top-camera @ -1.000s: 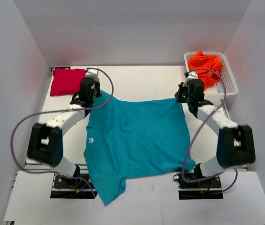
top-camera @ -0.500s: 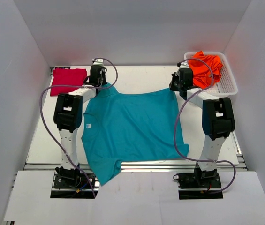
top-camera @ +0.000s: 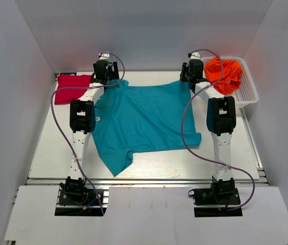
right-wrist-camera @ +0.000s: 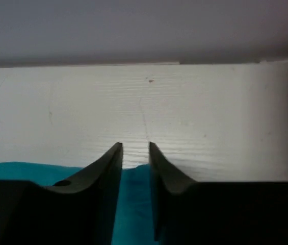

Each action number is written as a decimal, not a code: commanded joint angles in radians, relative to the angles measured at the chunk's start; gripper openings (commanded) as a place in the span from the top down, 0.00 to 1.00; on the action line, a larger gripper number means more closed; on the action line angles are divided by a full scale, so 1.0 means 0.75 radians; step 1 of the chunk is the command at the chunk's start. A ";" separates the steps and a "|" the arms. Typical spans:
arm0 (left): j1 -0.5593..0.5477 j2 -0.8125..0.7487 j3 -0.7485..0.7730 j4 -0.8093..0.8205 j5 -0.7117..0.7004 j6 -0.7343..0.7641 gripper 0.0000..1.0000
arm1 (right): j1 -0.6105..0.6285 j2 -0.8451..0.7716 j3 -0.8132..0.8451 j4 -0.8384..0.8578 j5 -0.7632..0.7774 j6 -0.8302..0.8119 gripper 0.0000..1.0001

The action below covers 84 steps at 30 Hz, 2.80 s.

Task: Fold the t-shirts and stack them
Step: Flatten out the tshirt

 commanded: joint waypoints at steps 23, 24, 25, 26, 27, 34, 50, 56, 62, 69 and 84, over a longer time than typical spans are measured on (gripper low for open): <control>-0.049 -1.690 -1.854 -0.143 0.636 -0.366 0.00 | -0.007 -1.386 -1.385 -0.521 0.075 0.422 0.10; -0.049 -1.716 -1.925 -0.158 0.636 -0.384 0.00 | -0.007 -1.477 -1.444 -0.596 0.101 0.414 0.10; -0.049 -1.743 -1.958 -0.158 0.636 -0.384 0.00 | -0.007 -1.504 -1.463 -0.654 0.093 0.374 0.10; -0.049 -1.796 -1.989 -0.158 0.636 -0.384 0.00 | -0.007 -1.547 -1.494 -0.689 0.087 0.355 0.10; -0.049 -1.819 -2.031 -0.158 0.620 -0.396 0.00 | -0.001 -1.590 -1.506 -0.758 0.085 0.349 0.10; -0.049 -1.866 -2.050 -0.158 0.511 -0.370 0.00 | 0.011 -1.729 -1.574 -1.091 0.120 0.390 0.10; -0.037 -1.723 -2.069 -0.152 0.466 -0.343 0.00 | 0.140 -1.368 -1.631 -0.837 0.318 0.467 0.13; -0.025 -1.661 -2.065 -0.211 0.438 -0.329 0.00 | 0.146 -1.343 -1.643 -0.528 0.247 0.431 0.32; -0.025 -1.661 -2.052 -0.211 0.409 -0.314 0.00 | 0.152 -1.274 -1.568 -0.523 0.257 0.312 0.78; -0.025 -1.661 -2.065 -0.199 0.413 -0.302 0.00 | 0.199 -1.276 -1.431 -0.658 0.237 0.140 1.00; -0.025 -1.578 -2.040 -0.211 0.425 -0.290 0.00 | 0.592 -0.638 -0.701 -0.875 0.425 -0.202 0.76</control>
